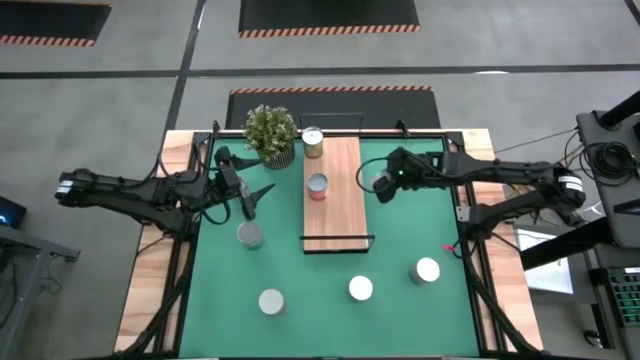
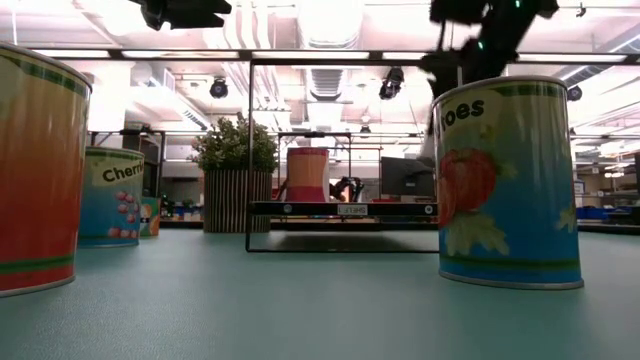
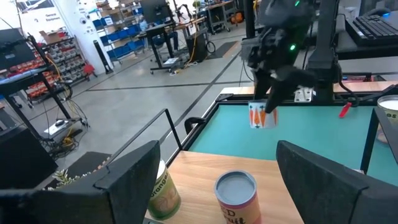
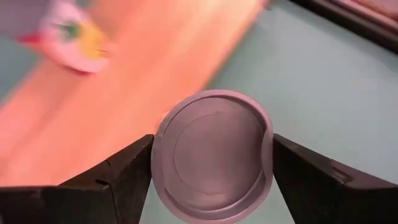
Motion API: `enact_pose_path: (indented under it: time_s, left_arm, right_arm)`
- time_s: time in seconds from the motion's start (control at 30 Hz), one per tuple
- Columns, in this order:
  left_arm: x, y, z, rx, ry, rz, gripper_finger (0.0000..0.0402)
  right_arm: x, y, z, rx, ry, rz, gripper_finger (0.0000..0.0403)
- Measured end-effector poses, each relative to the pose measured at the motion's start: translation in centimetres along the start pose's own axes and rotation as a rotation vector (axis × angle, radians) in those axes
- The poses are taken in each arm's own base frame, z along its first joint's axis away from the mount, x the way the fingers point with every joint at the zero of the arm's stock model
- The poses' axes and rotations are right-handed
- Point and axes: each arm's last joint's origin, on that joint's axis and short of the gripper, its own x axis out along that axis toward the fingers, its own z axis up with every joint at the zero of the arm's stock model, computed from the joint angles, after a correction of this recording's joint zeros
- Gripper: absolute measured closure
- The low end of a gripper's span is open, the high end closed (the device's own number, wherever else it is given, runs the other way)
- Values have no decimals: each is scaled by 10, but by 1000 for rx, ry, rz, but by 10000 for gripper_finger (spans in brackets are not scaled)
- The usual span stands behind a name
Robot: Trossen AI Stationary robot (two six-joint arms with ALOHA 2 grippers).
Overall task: Pick and place cans onto a shelf
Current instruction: Put the canned carrots on the shelf
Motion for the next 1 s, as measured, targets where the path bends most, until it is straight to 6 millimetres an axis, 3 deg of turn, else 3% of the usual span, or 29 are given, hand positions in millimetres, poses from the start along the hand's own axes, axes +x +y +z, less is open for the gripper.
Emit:
enact_pose_path:
  time_s: [0.27,0.57,1.0]
  left_arm:
    - [0,0,0,0,0,0,100]
    - [0,0,0,-4,-5,1,100]
    - [0,0,-2,-1,11,-2,100]
  right_arm:
    - [-1,50,7,-280,-41,121,120]
    - [29,96,21,-520,39,174,119]
    - [68,121,26,-611,136,194,119]
